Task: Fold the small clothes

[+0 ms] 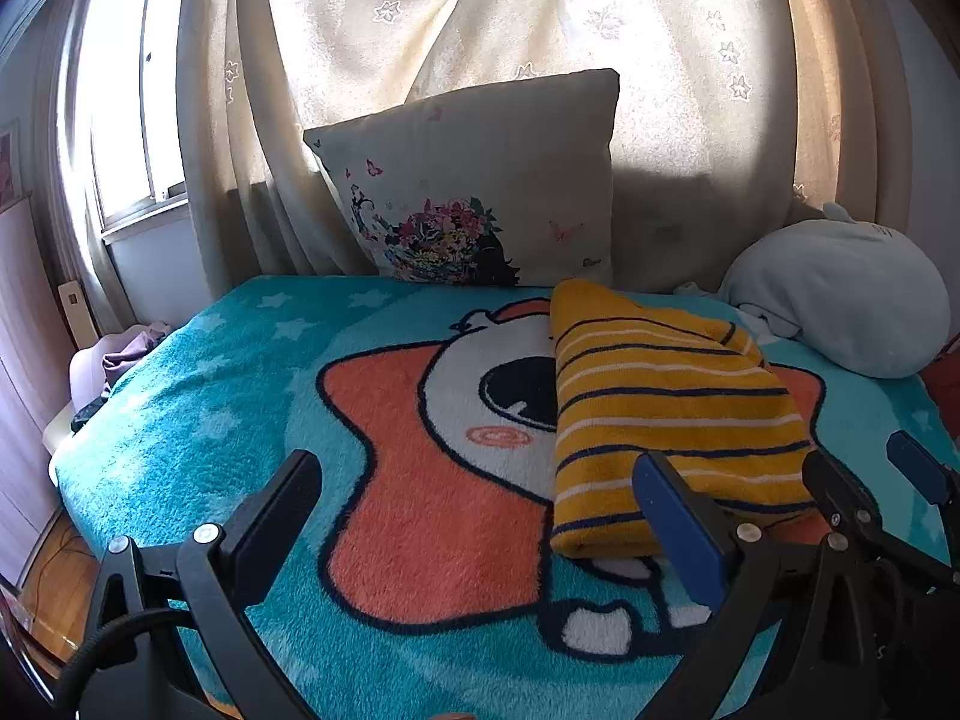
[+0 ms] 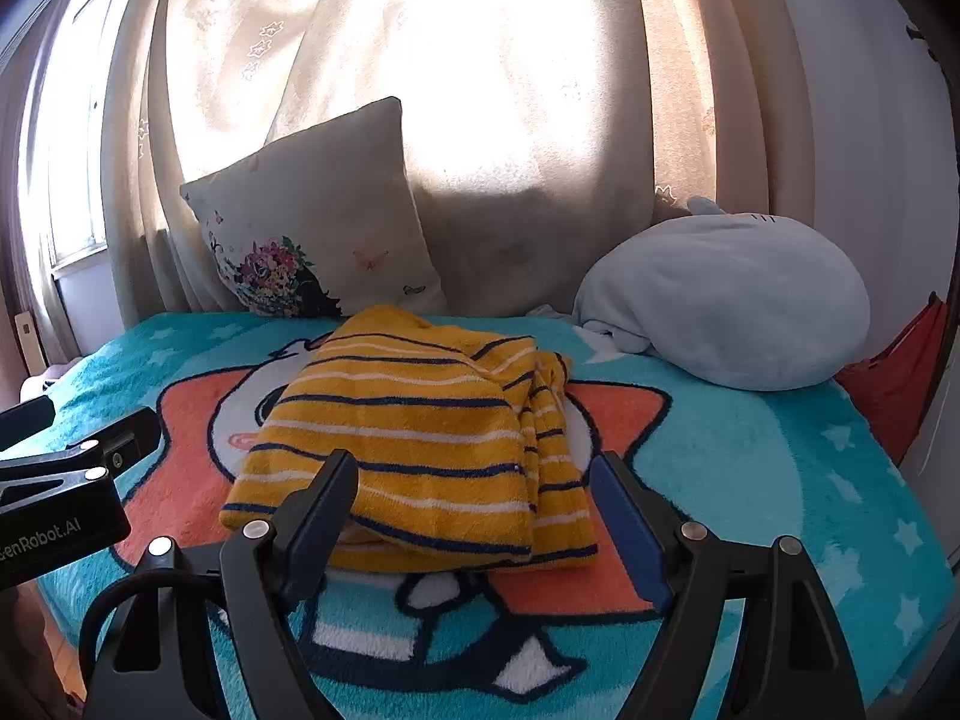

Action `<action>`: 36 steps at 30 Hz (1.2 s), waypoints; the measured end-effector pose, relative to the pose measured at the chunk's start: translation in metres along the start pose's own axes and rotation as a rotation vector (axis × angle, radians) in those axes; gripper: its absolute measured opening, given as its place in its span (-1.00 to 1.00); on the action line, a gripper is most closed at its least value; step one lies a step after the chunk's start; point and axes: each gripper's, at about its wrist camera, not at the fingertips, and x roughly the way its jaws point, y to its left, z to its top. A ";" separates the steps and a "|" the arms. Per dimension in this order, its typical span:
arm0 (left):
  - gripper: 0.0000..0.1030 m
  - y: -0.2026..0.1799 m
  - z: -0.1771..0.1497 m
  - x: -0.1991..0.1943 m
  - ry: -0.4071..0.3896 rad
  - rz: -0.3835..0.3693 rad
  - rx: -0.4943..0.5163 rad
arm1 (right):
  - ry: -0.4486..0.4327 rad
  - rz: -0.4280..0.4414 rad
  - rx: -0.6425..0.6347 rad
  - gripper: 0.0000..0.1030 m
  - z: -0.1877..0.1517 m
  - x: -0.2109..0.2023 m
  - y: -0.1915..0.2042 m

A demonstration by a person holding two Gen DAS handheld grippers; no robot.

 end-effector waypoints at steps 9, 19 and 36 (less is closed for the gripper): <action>1.00 0.009 -0.002 0.000 0.024 -0.020 -0.042 | 0.004 -0.016 -0.024 0.64 -0.001 -0.005 0.005; 1.00 0.013 -0.006 0.015 0.087 -0.050 -0.063 | 0.041 -0.003 -0.009 0.65 -0.003 0.008 0.008; 1.00 0.017 -0.007 0.020 0.112 -0.045 -0.088 | 0.050 -0.006 -0.030 0.69 -0.003 0.013 0.011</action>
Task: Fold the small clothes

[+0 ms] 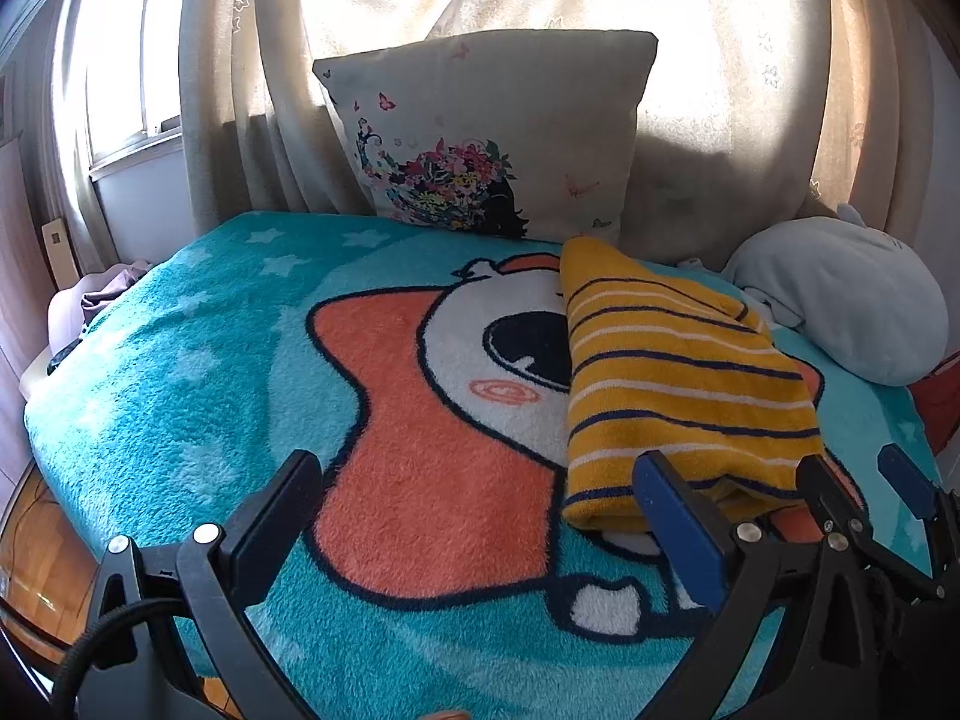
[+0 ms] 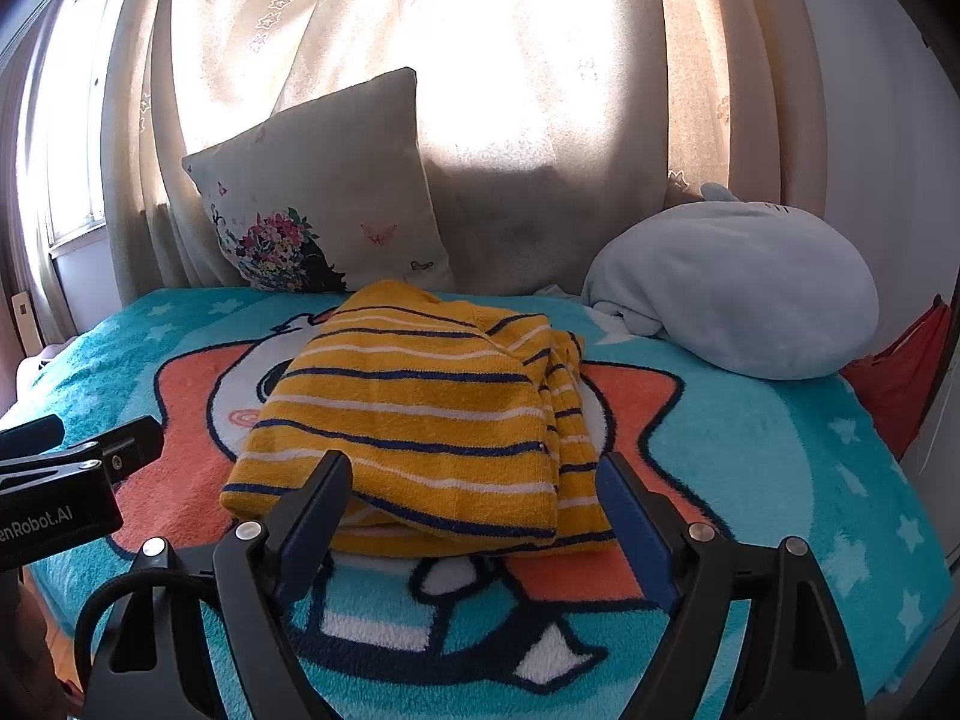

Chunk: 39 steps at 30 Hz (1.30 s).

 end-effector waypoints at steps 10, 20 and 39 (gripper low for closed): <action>1.00 0.001 -0.001 -0.013 -0.020 -0.017 -0.012 | 0.007 -0.015 -0.020 0.70 -0.004 -0.008 0.004; 1.00 0.004 -0.001 -0.019 -0.029 -0.031 -0.032 | 0.009 -0.013 -0.035 0.71 -0.002 -0.010 0.008; 1.00 0.005 -0.003 -0.010 -0.007 -0.037 -0.033 | 0.038 -0.044 -0.047 0.71 -0.003 -0.001 0.008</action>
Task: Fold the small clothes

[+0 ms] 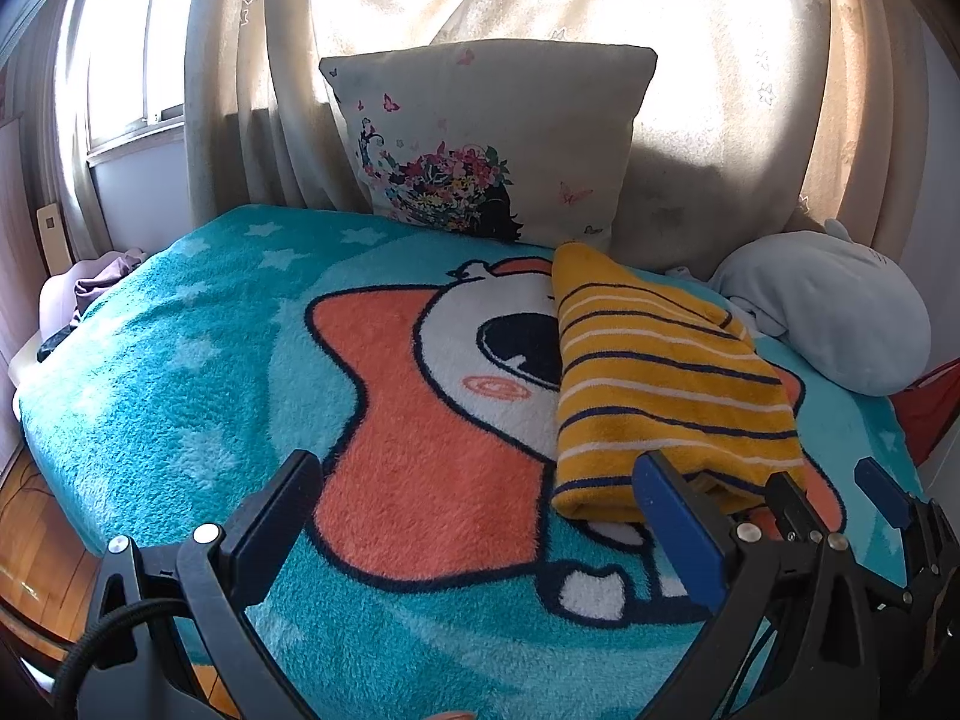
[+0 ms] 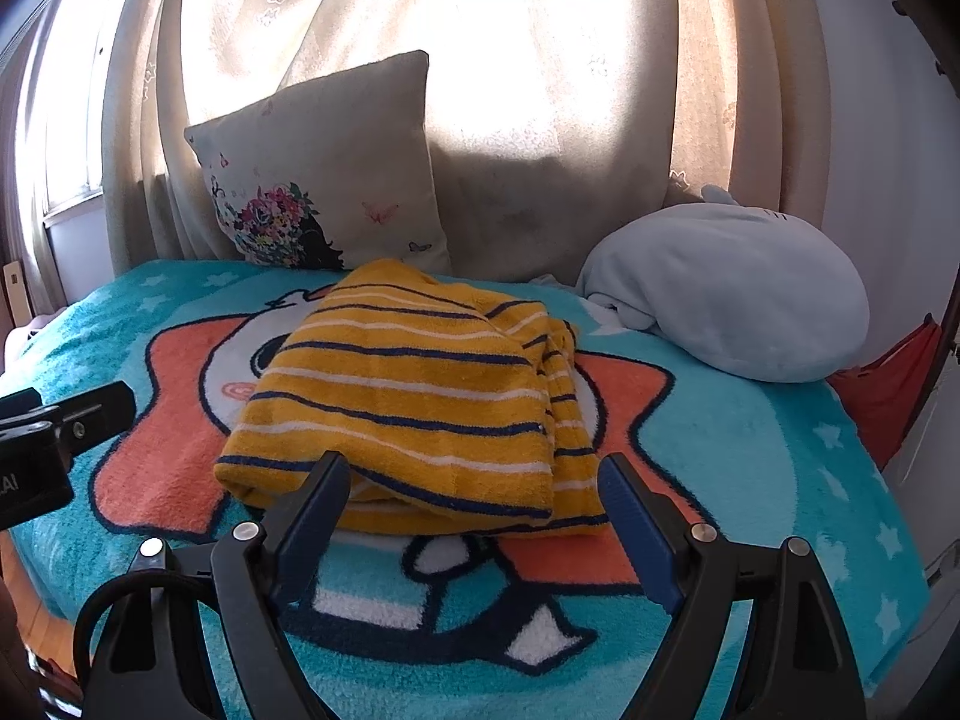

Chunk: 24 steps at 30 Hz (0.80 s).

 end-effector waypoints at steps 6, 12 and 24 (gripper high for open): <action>1.00 0.002 0.000 -0.001 -0.006 -0.006 -0.009 | 0.009 -0.034 -0.013 0.71 -0.001 0.000 0.000; 1.00 0.002 0.000 -0.002 -0.005 -0.011 -0.018 | 0.023 -0.040 -0.016 0.71 -0.002 0.003 -0.003; 1.00 0.000 -0.001 0.001 0.009 -0.013 -0.009 | 0.059 -0.053 -0.035 0.73 -0.004 0.008 -0.002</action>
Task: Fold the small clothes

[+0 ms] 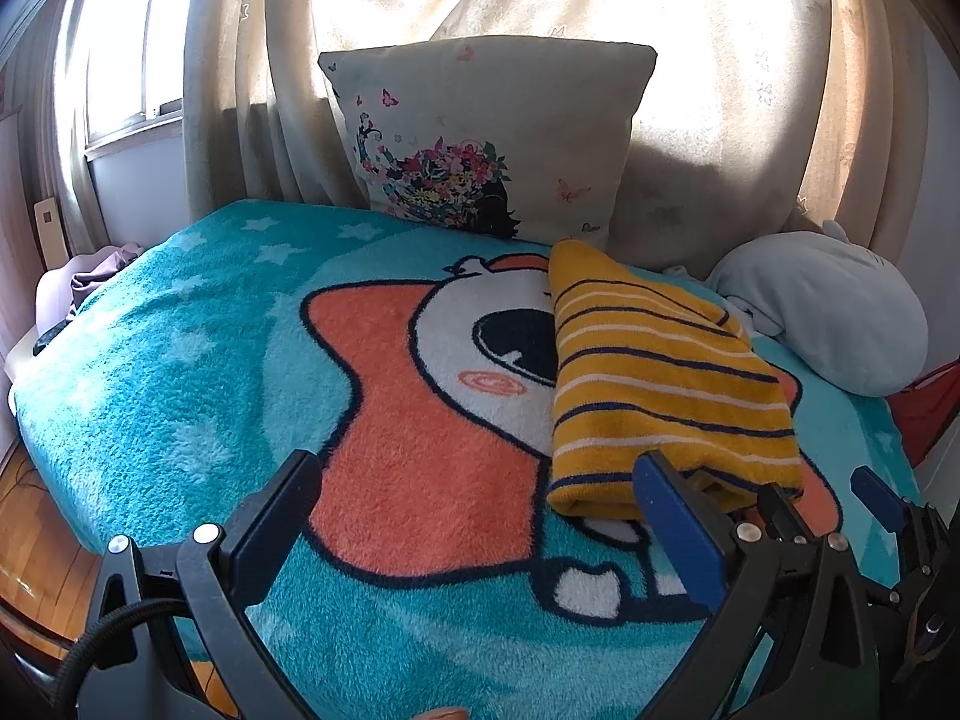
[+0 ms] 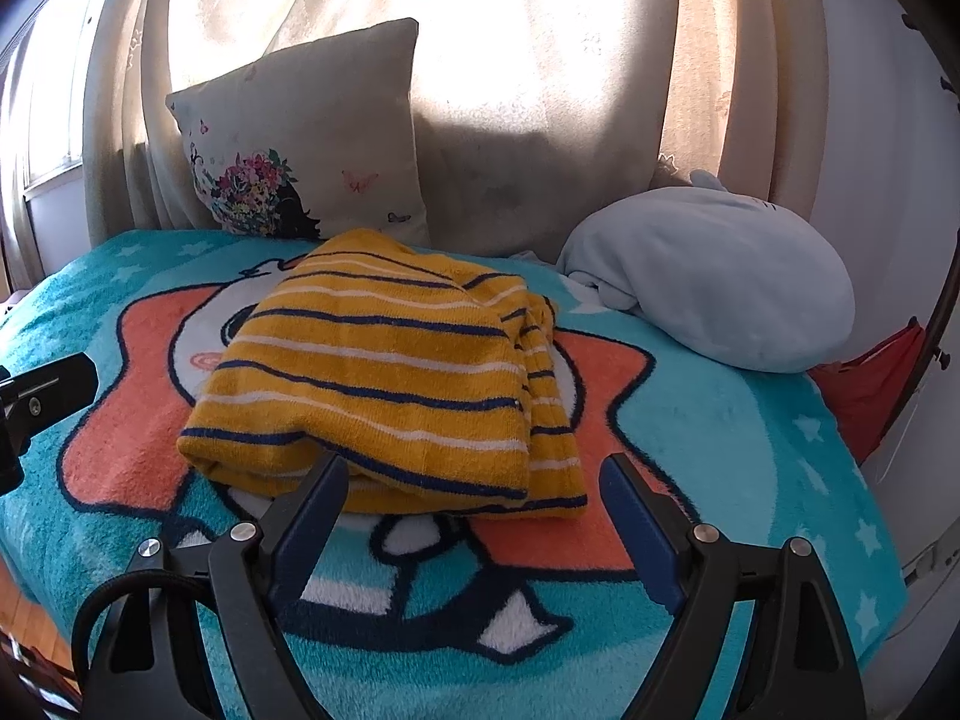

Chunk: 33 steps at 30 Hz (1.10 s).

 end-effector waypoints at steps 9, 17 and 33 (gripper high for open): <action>1.00 -0.001 -0.002 0.003 0.012 -0.003 0.007 | 0.021 -0.007 -0.019 0.74 -0.002 0.004 0.003; 1.00 0.001 -0.003 0.004 0.018 -0.016 -0.005 | 0.020 -0.015 -0.019 0.74 -0.001 0.005 0.003; 1.00 0.000 -0.007 0.008 0.031 -0.050 -0.017 | 0.018 -0.019 -0.011 0.74 -0.001 0.003 -0.001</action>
